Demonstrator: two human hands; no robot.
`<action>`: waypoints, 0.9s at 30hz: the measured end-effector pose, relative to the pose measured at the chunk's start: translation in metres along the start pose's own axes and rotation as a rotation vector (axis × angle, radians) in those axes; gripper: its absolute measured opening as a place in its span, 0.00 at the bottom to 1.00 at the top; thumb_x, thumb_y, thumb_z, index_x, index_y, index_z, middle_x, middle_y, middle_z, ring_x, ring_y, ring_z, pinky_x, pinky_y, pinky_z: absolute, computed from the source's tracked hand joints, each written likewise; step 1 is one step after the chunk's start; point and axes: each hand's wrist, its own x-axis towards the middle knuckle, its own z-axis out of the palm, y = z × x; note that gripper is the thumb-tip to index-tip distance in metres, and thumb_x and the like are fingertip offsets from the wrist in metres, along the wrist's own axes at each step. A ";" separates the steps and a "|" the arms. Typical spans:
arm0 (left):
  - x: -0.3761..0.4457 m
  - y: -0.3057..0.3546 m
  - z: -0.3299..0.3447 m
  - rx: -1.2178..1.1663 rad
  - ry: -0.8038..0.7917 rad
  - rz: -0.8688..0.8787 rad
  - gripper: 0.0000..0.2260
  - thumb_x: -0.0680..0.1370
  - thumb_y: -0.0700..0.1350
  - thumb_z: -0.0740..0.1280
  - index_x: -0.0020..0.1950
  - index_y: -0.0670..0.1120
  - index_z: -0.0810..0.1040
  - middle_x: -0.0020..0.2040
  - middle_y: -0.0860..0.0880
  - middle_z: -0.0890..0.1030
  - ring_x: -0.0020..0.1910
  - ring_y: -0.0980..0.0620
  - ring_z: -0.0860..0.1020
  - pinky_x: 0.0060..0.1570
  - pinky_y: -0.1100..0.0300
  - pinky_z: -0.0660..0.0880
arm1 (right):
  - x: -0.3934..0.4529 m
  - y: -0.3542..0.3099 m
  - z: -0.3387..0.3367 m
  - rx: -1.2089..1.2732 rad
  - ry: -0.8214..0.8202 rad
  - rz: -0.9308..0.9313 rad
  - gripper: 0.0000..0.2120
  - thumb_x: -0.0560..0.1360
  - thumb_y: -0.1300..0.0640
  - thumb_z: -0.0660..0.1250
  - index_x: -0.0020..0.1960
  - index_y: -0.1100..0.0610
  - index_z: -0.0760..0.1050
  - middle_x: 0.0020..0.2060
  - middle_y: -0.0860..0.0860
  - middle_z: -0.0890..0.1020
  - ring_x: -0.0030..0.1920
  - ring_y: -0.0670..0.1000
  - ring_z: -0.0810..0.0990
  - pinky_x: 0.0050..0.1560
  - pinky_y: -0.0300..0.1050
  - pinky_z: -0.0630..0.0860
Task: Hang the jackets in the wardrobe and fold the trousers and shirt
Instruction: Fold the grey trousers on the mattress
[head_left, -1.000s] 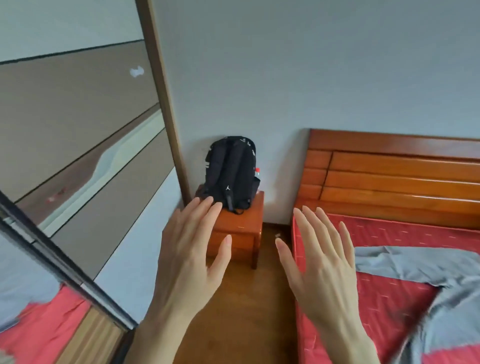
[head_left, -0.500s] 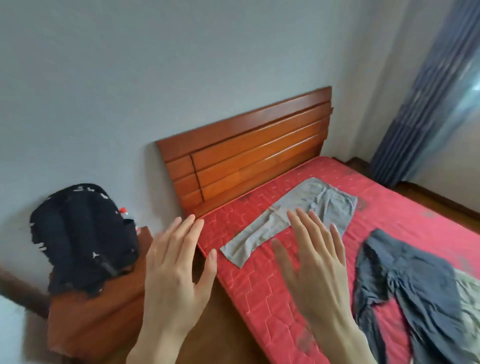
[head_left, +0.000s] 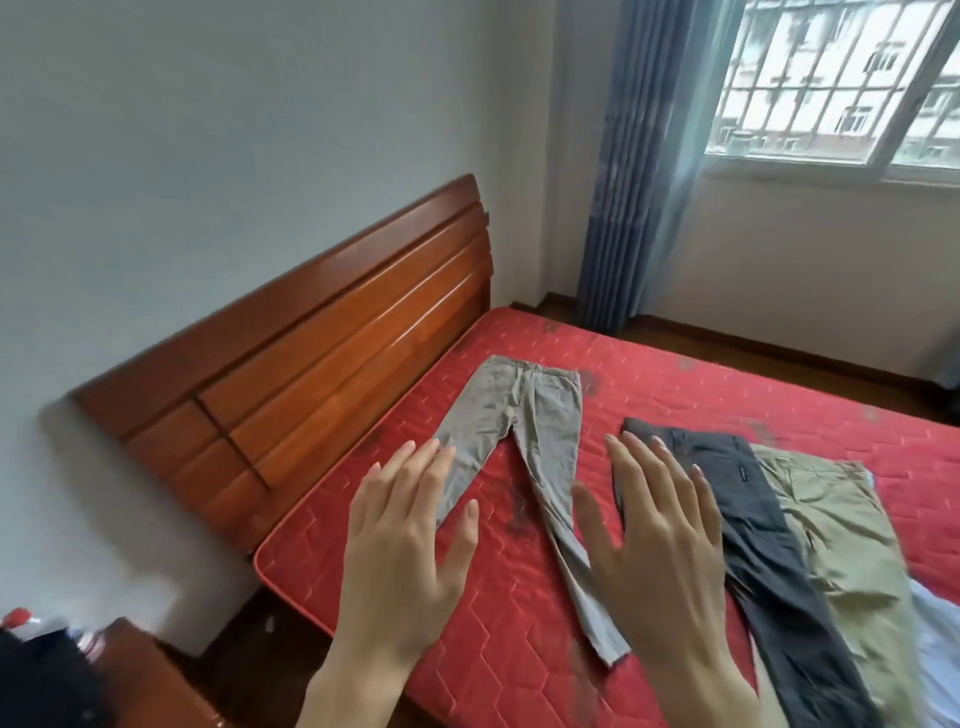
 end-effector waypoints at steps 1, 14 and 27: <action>0.011 -0.004 0.011 -0.004 -0.017 0.011 0.24 0.85 0.59 0.58 0.78 0.50 0.69 0.77 0.54 0.71 0.81 0.54 0.62 0.76 0.40 0.65 | 0.005 0.002 0.009 -0.007 0.002 0.017 0.29 0.83 0.37 0.56 0.76 0.54 0.73 0.74 0.51 0.76 0.79 0.53 0.68 0.83 0.53 0.52; 0.164 -0.073 0.095 0.087 -0.040 0.054 0.24 0.86 0.61 0.56 0.76 0.49 0.72 0.76 0.52 0.73 0.80 0.54 0.64 0.78 0.46 0.63 | 0.133 0.017 0.114 0.060 -0.051 0.090 0.29 0.84 0.38 0.56 0.78 0.54 0.70 0.76 0.51 0.74 0.80 0.52 0.65 0.83 0.50 0.51; 0.294 -0.120 0.174 0.060 -0.110 0.146 0.23 0.85 0.57 0.59 0.75 0.46 0.74 0.74 0.48 0.75 0.78 0.50 0.67 0.76 0.44 0.64 | 0.239 0.032 0.196 -0.005 -0.103 0.054 0.26 0.85 0.41 0.62 0.78 0.52 0.70 0.77 0.50 0.72 0.80 0.53 0.66 0.81 0.55 0.58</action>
